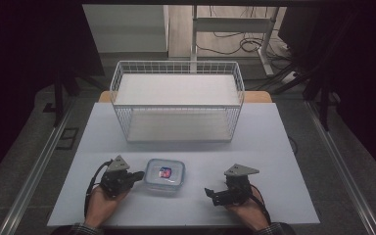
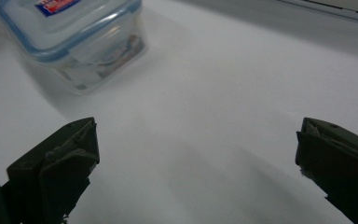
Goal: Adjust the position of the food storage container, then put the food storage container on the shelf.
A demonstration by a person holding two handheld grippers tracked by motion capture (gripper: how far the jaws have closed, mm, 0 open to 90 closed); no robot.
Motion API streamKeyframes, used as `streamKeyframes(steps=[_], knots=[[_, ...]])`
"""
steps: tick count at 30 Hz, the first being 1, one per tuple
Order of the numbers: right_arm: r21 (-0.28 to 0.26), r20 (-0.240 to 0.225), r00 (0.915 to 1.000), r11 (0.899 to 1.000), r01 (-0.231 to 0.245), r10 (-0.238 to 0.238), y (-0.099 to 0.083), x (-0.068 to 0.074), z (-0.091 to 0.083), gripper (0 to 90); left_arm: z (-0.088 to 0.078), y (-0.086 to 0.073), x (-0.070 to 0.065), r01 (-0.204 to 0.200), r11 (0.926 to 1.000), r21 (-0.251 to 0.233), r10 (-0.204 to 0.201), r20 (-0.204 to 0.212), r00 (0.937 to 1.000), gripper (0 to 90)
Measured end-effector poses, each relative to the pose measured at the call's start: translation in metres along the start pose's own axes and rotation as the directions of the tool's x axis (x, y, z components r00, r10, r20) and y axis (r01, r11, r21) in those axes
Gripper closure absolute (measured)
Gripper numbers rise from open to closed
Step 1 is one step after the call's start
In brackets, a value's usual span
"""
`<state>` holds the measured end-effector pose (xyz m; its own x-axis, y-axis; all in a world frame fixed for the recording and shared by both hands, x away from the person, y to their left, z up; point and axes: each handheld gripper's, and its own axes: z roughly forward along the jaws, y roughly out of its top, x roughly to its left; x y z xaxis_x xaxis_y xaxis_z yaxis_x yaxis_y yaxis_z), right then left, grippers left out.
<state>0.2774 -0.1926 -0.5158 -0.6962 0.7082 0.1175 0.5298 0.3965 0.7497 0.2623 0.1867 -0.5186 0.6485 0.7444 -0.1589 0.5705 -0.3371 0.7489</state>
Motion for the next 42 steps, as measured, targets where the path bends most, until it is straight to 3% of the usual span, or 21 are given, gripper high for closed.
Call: streamKeyframes(steps=[9, 15, 20, 22, 23, 24, 25, 26, 27, 28, 29, 31, 35, 39, 40, 42], knots=[[0.012, -0.019, 0.9996, 1.0, -0.021, 0.021, 0.0, 0.0, 0.001, 0.0, 0.014, 0.008, -0.016, -0.023, 0.9997, -0.01, 0.023, 0.042, 0.9989, 90.0], [0.01, -0.019, 0.9998, 1.0, -0.01, 0.011, 0.0, -0.001, 0.0, 0.0, 0.02, 0.013, -0.025, -0.038, 0.999, -0.022, 0.04, 0.067, 0.9969, 90.0], [0.014, -0.014, 0.9998, 1.0, 0.017, -0.016, -0.001, 0.0, 0.001, 0.0, 0.021, 0.013, -0.026, -0.045, 0.999, -0.009, 0.045, 0.067, 0.9967, 89.9], [0.02, -0.008, 0.9994, 0.999, 0.034, -0.034, -0.002, 0.001, 0.002, 0.0, 0.019, 0.012, -0.022, -0.038, 0.9993, -0.002, 0.038, 0.042, 0.9984, 87.9], [0.016, -0.016, 0.9993, 0.999, 0.034, -0.034, -0.002, 0.001, 0.002, 0.0, 0.018, 0.011, -0.02, -0.034, 0.9994, -0.003, 0.034, 0.037, 0.9987, 74.8], [0.016, -0.016, 0.9993, 0.999, 0.034, -0.034, -0.002, 0.001, 0.002, 0.0, 0.016, 0.011, -0.019, -0.028, 0.9996, -0.009, 0.028, 0.03, 0.9992, 74.8], [0.009, -0.019, 0.9992, 0.999, 0.036, -0.035, -0.002, 0.0, 0.001, 0.0, 0.014, 0.011, -0.017, -0.022, 0.9996, -0.016, 0.023, 0.024, 0.9994, 61.5], [0.009, -0.019, 0.9992, 0.999, 0.036, -0.035, -0.002, 0.0, 0.001, 0.0, 0.013, 0.011, -0.015, -0.014, 0.9996, -0.024, 0.014, 0.022, 0.9997, 61.5], [-0.003, -0.018, 0.9992, 0.999, 0.035, -0.035, -0.002, -0.001, 0.001, 0.0, 0.011, 0.01, -0.013, 0.001, 0.9994, -0.034, 0.001, 0.035, 0.9994, 46.9], [-0.003, -0.018, 0.9992, 0.999, 0.035, -0.035, -0.002, -0.001, 0.001, 0.0, 0.011, 0.01, -0.013, 0.001, 0.9994, -0.034, 0.001, 0.035, 0.9994, 41.2], [-0.012, -0.021, 0.9991, 0.999, 0.036, -0.037, -0.002, -0.001, 0.0, 0.0, 0.011, 0.01, -0.012, 0.002, 0.9993, -0.036, 0.0, 0.037, 0.9993, 41.2], [-0.02, -0.028, 0.9984, 0.999, 0.048, -0.049, -0.001, -0.002, -0.001, 0.0, 0.011, 0.01, -0.012, 0.006, 0.9991, -0.042, -0.004, 0.049, 0.9988, 33.0], [0.021, -0.083, 0.9927, 0.996, 0.09, -0.088, 0.0, 0.003, 0.002, 4.3, 0.011, 0.009, -0.013, 0.011, 0.999, -0.043, -0.008, 0.077, 0.997, 20.7], [0.022, -0.091, 0.9924, 0.996, 0.086, -0.083, 0.003, 0.006, 0.003, 3.6, 0.01, 0.009, -0.012, 0.029, 0.9987, -0.042, -0.024, 0.111, 0.9936, 14.7], [0.007, -0.087, 0.9937, 0.997, 0.071, -0.07, 0.008, 0.008, 0.003, 1.7, 0.01, 0.01, -0.012, 0.032, 0.9986, -0.042, -0.027, 0.116, 0.9928, 10.0], [-0.003, -0.086, 0.9951, 0.999, 0.049, -0.049, 0.013, 0.008, 0.003, 0.1, 0.009, 0.011, -0.013, 0.032, 0.9987, -0.038, -0.028, 0.12, 0.9924, 10.0]])
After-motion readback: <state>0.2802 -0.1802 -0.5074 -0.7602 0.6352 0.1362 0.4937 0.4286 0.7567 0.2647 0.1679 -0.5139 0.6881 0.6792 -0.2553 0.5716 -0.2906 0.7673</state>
